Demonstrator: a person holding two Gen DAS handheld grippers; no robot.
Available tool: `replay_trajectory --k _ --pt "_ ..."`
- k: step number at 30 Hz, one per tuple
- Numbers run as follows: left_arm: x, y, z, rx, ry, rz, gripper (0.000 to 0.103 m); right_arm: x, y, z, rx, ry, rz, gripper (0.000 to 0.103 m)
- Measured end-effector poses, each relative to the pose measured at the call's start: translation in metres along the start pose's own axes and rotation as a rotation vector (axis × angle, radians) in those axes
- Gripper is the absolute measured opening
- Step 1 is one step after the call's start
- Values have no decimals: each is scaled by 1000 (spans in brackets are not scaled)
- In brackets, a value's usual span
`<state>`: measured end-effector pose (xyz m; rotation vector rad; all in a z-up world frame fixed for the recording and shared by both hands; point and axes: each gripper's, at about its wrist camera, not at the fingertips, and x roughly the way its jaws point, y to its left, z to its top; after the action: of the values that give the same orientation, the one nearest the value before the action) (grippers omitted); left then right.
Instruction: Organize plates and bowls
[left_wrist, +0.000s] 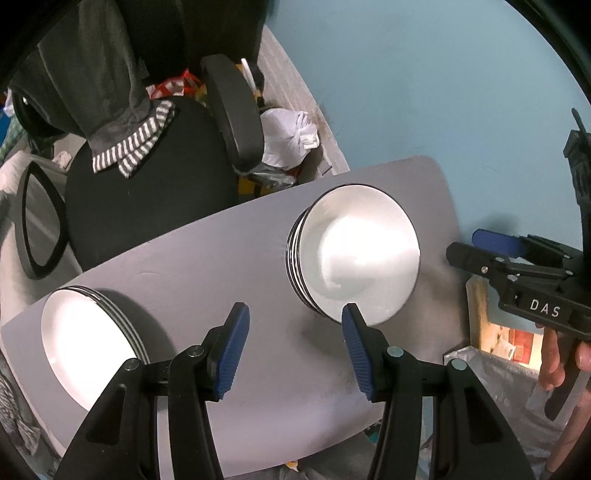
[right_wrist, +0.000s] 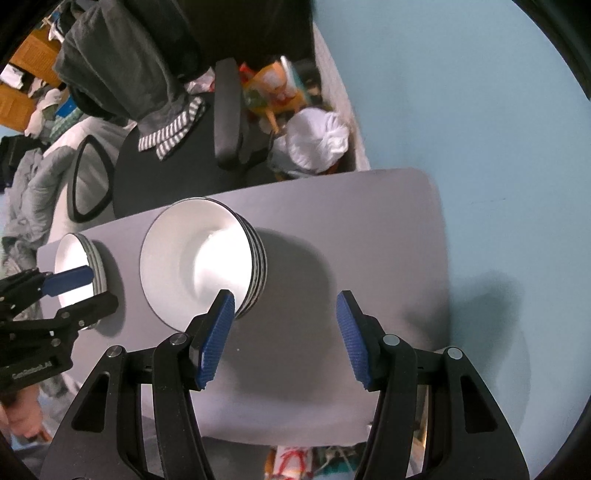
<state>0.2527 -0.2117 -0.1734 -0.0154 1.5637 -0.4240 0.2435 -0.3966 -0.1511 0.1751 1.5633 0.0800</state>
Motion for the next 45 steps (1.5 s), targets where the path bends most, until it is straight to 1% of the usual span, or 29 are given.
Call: replay_trajectory --k 6,10,14,18,24,27,33,38,40,42,43,45 --pt "20 3 7 -35 34 10 53 26 -4 11 -20 45 32 56" --pt "32 3 10 -43 44 12 53 48 -6 19 -37 92 46 56" --pt "45 3 11 -58 58 -9 53 63 0 23 -58 127 29 56" --pt "57 5 13 -82 71 -28 53 70 6 26 -76 142 44 56" --pt "69 7 14 -115 97 -58 53 82 7 32 -64 149 76 56" --pt "73 5 17 -109 99 -67 53 87 4 34 -44 153 87 56" --pt "83 4 24 -93 112 -36 53 92 5 34 -46 160 106 56" --pt "90 4 26 -99 137 -74 53 95 1 38 -17 180 151 56" --pt "92 5 27 -111 144 -102 53 96 0 38 -3 191 167 55" --pt "93 5 27 -124 149 -123 53 96 2 38 -5 193 176 50" --pt "93 5 27 -127 150 -127 53 96 3 38 -8 193 178 49" --pt "96 5 27 -131 155 -132 47 95 4 38 -13 193 180 44"
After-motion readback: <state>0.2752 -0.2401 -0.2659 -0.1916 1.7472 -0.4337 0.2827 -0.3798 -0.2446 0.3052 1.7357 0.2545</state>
